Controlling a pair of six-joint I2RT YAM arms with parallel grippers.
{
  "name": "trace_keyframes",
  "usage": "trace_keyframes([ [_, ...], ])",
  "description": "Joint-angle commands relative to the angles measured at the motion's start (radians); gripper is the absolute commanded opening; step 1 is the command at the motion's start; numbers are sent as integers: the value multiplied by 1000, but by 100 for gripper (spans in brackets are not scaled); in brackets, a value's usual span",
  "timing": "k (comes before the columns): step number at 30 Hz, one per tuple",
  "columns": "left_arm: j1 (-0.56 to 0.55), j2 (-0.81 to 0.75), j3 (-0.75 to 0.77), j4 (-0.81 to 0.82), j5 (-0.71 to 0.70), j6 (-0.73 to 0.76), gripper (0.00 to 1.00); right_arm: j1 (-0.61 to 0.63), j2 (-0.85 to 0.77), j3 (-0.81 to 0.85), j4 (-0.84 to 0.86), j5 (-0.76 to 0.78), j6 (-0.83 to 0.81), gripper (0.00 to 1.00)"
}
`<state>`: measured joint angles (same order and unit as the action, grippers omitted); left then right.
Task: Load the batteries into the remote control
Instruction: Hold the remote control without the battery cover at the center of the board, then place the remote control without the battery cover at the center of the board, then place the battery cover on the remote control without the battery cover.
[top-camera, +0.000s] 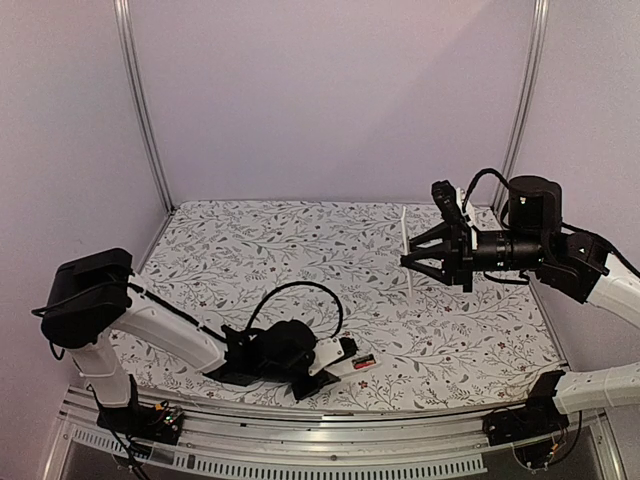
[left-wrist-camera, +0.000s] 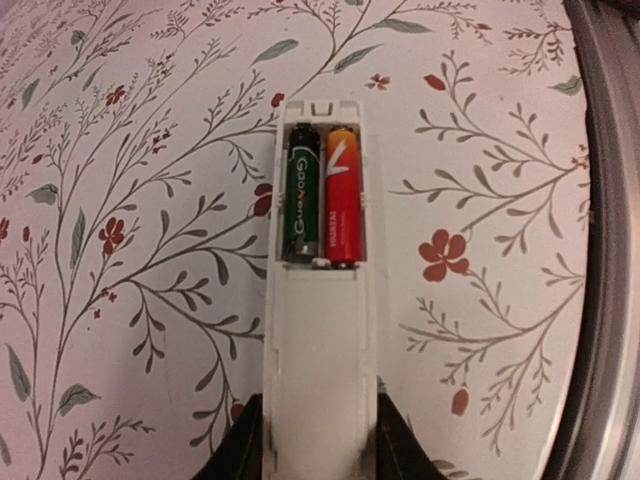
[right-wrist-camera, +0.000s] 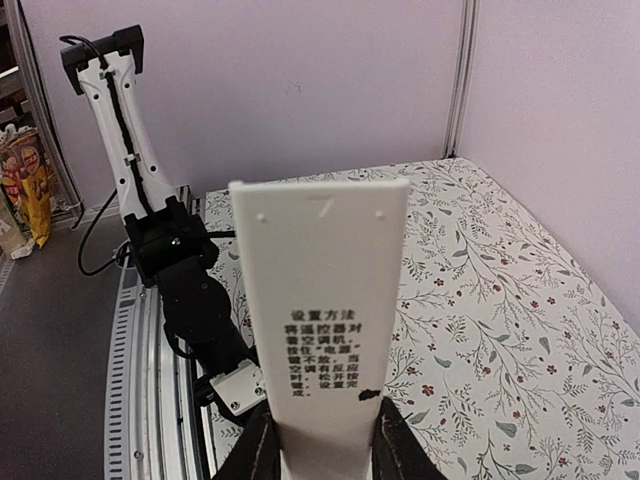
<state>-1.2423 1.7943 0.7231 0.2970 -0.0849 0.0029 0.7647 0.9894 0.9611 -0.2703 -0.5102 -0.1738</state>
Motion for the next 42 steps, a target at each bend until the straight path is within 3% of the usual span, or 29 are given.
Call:
trace_keyframes([
  [1,10,1,18,-69,72,79,27,-4,3,16,-22,-4,-7,7],
  [7,13,16,77,-156,215,228,31,-4,14,31,-63,22,-7,7],
  [15,24,56,135,-245,228,336,34,-4,27,44,-97,64,12,6],
  [17,26,69,144,-257,225,352,41,-4,38,51,-100,69,14,6],
  [23,27,54,156,-265,238,351,79,-4,85,77,-116,77,22,6],
  [28,26,-65,84,-177,211,310,88,-4,124,109,-169,122,22,5],
  [32,26,-251,-46,3,179,174,88,9,164,105,-180,133,56,1],
  [36,28,-468,-199,212,-27,-86,87,92,231,121,-232,203,54,0],
  [42,36,-700,-332,175,-275,-568,79,156,407,202,-392,243,14,0],
])
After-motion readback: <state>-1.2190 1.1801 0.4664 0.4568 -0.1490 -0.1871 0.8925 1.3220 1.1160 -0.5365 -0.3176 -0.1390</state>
